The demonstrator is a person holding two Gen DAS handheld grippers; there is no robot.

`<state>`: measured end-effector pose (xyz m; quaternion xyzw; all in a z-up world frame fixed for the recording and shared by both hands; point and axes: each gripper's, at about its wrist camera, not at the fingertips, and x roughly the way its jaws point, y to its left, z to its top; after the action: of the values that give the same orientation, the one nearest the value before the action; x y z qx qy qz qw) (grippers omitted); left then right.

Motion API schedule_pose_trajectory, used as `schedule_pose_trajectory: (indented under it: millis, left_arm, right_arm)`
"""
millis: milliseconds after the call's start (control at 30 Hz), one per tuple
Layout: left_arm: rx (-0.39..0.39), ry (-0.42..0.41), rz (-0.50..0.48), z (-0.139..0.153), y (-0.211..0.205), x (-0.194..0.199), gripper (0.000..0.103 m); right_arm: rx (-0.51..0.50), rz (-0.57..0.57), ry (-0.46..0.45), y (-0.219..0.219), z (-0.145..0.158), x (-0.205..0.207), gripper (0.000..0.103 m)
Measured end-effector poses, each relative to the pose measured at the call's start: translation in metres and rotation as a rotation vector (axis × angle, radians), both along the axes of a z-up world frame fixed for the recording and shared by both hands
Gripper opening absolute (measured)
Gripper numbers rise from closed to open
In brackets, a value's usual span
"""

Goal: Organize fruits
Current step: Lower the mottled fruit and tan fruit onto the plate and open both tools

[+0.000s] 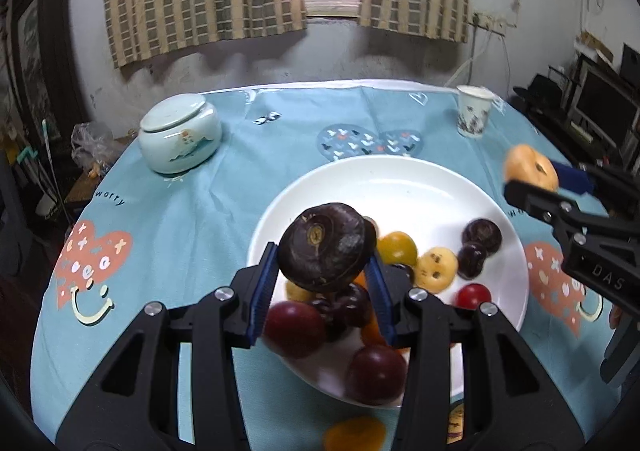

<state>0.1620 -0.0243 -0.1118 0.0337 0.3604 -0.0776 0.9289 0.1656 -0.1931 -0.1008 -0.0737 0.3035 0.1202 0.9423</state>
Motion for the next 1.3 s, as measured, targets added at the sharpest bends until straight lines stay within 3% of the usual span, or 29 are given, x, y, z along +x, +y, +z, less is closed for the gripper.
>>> schedule_pose_trajectory:
  millis: [167, 500, 1300]
  left_arm:
    - [-0.015, -0.006, 0.002, 0.003, 0.005, -0.001, 0.044]
    - [0.064, -0.054, -0.069, 0.004, -0.024, -0.024, 0.044]
    - [0.029, -0.062, -0.086, 0.015, -0.024, -0.033, 0.044]
  right_arm:
    - [0.012, -0.004, 0.001, -0.005, 0.0, 0.0, 0.044]
    - [-0.001, 0.006, -0.009, -0.011, 0.001, -0.018, 0.044]
    - [-0.034, 0.033, -0.028, 0.009, 0.014, -0.039, 0.045]
